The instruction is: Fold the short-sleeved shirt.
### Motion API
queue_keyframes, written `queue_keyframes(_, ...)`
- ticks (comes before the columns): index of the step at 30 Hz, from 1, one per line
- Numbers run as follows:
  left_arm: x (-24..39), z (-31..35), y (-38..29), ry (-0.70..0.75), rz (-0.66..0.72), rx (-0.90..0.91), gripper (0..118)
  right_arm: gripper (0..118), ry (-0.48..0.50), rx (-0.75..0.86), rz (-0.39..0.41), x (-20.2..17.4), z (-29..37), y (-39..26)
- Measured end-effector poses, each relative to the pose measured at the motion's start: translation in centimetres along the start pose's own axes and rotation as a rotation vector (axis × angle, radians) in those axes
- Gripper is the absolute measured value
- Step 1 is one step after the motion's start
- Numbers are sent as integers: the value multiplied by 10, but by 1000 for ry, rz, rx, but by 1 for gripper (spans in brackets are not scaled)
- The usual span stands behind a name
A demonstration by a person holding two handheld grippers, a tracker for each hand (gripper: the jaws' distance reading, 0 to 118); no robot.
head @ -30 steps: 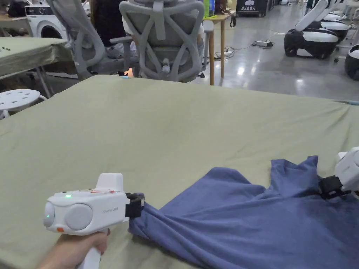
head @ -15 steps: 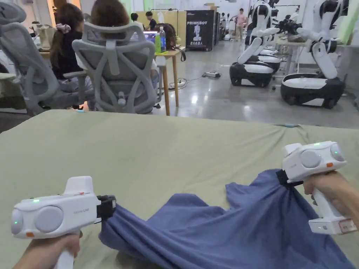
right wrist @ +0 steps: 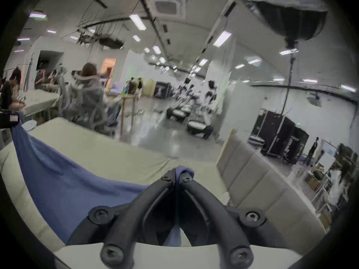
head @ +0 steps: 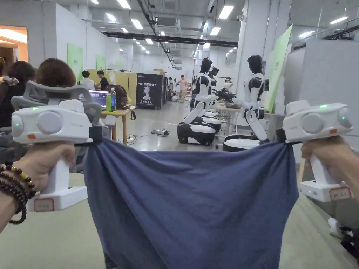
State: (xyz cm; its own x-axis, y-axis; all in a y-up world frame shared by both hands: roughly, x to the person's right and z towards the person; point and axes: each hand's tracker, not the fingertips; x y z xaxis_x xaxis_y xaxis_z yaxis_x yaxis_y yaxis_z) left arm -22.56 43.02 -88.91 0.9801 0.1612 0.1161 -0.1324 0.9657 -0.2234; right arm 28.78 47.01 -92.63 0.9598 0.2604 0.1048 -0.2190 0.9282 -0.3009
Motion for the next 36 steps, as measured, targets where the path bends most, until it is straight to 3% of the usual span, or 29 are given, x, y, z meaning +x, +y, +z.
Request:
queue_keyframes(5, 16, -7, 70, 37, -18, 87, 4, 3, -34, 125, -146, 30, 24, 52)
queue_keyframes(12, 18, -6, 132, 92, -44, 137, 4, 3, -32, 216, -194, 54, 35, 108)
queue_keyframes(20, 9, -19, 154, 92, -11, 187, 4, 3, -56, 239, -195, 41, 37, 125)
queue_keyframes(26, -1, -32, 119, 86, -20, 162, 4, 3, -35, 205, -200, 30, 19, 90)
queue_keyframes(36, -35, -85, -36, 108, 22, -49, 4, 3, 45, 19, -226, -7, -46, -36)
